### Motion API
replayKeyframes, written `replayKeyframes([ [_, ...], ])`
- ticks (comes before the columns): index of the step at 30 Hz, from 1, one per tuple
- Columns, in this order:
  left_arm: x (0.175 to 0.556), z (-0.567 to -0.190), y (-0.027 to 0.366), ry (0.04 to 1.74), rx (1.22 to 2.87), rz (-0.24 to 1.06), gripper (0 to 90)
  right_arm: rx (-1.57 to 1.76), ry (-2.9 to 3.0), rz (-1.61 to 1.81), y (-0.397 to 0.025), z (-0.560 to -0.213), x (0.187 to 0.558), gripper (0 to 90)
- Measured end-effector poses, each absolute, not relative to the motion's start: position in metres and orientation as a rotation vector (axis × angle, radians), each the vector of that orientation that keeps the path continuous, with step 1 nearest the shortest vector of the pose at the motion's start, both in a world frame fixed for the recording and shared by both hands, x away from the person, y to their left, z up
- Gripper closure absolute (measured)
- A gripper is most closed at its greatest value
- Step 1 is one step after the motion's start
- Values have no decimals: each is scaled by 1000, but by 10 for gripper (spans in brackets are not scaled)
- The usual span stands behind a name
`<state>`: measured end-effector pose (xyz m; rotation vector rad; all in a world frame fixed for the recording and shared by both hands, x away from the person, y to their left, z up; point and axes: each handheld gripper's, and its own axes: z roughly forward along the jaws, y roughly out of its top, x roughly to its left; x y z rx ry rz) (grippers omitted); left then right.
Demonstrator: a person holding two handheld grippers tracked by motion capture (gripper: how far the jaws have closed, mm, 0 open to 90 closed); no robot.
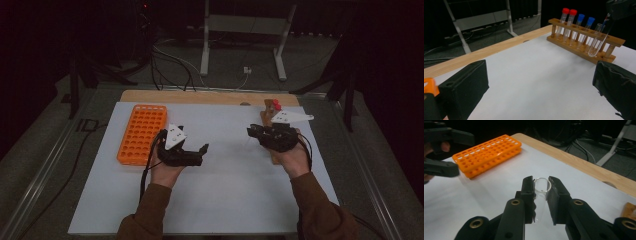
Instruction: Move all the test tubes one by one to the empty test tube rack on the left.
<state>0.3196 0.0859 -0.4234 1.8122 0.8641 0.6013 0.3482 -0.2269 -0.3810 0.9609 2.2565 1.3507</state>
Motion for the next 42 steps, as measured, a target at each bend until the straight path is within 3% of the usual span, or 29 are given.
replayKeyframes([
  [5, 321, -428, 67, 843, 1804, 585, 9, 939, 2282, 1353, -213, -382, 348, 765],
  [17, 324, -437, 23, 792, 1822, 529, 171, 927, 2317, 1386, -189, -388, 348, 765],
  [24, 322, -438, 12, 738, 1840, 530, 516, 909, 2339, 1394, -180, -390, 346, 765],
  [28, 322, -439, 11, 719, 1857, 522, 639, 906, 2344, 1397, -179, -390, 346, 765],
  [39, 321, -439, 10, 684, 1882, 538, 760, 922, 2365, 1416, -178, -394, 346, 760],
  [42, 321, -440, 11, 688, 1890, 539, 762, 935, 2348, 1448, -181, -393, 346, 703],
])
